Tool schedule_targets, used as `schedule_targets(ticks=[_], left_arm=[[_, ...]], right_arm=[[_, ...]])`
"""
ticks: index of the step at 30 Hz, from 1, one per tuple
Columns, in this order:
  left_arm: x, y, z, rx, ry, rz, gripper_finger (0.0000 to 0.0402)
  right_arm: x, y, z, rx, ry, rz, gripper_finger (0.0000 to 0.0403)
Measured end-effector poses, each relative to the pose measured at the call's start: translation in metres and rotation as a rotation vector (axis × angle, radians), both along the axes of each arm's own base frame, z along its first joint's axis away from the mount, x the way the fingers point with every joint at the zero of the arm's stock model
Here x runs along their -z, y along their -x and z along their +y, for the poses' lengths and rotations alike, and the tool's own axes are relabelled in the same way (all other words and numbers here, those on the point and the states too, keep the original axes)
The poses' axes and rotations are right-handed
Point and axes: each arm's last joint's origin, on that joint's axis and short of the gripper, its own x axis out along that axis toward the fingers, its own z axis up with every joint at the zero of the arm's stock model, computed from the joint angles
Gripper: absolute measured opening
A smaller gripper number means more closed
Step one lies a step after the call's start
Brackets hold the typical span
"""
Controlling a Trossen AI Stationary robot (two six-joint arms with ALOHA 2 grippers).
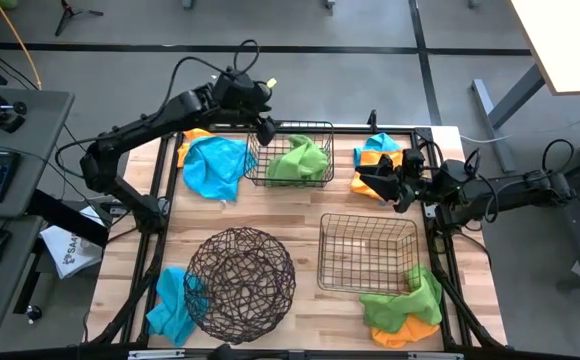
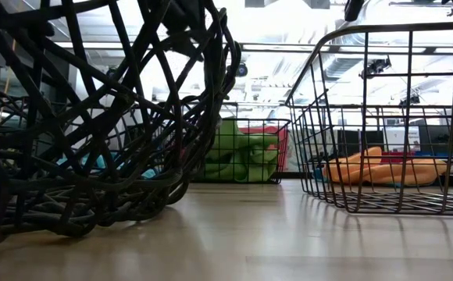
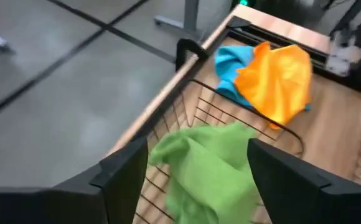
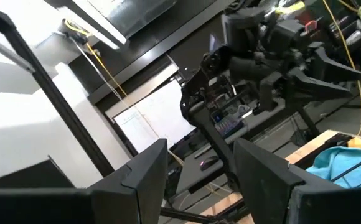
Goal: Sort microfiber towel by color & place in baskets
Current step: Put the green towel into the top black wire basket
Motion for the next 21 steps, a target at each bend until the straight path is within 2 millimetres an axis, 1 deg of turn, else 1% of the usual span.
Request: schedule_targets(ticks=[3,5,7,10,12,15,18,21], left_arm=[[-0.002,0.004,-0.014,0.079,0.102,-0.035,0.0265],[0.0,0.003,-0.031,0.164,0.151,-0.075,0.0265],[0.005,0.003,-0.05,0.215,0.168,-0.114,0.0264],[0.016,0.006,-0.079,0.243,0.184,-0.191,0.0263],[0.026,0.01,-0.096,0.232,0.199,-0.232,0.0262],[0.04,0.018,-0.116,0.176,0.231,-0.26,0.0262],[0.05,0.025,-0.129,0.116,0.225,-0.271,0.0262],[0.053,0.028,-0.136,0.081,0.214,-0.26,0.0262]], right_arm=[[0.0,0.0,0.001,-0.076,-0.101,-0.01,0.0181],[0.0,-0.001,0.004,-0.179,-0.15,0.007,0.0181],[-0.004,-0.004,0.012,-0.3,-0.193,0.077,0.0181],[-0.009,-0.01,0.031,-0.454,-0.239,0.313,0.0181],[-0.013,-0.011,0.048,-0.556,-0.254,0.52,0.0181],[-0.017,-0.007,0.074,-0.691,-0.262,0.861,0.0181],[-0.017,0.002,0.099,-0.742,-0.23,1.159,0.0181],[-0.008,0.011,0.121,-0.761,-0.179,1.373,0.0181]])
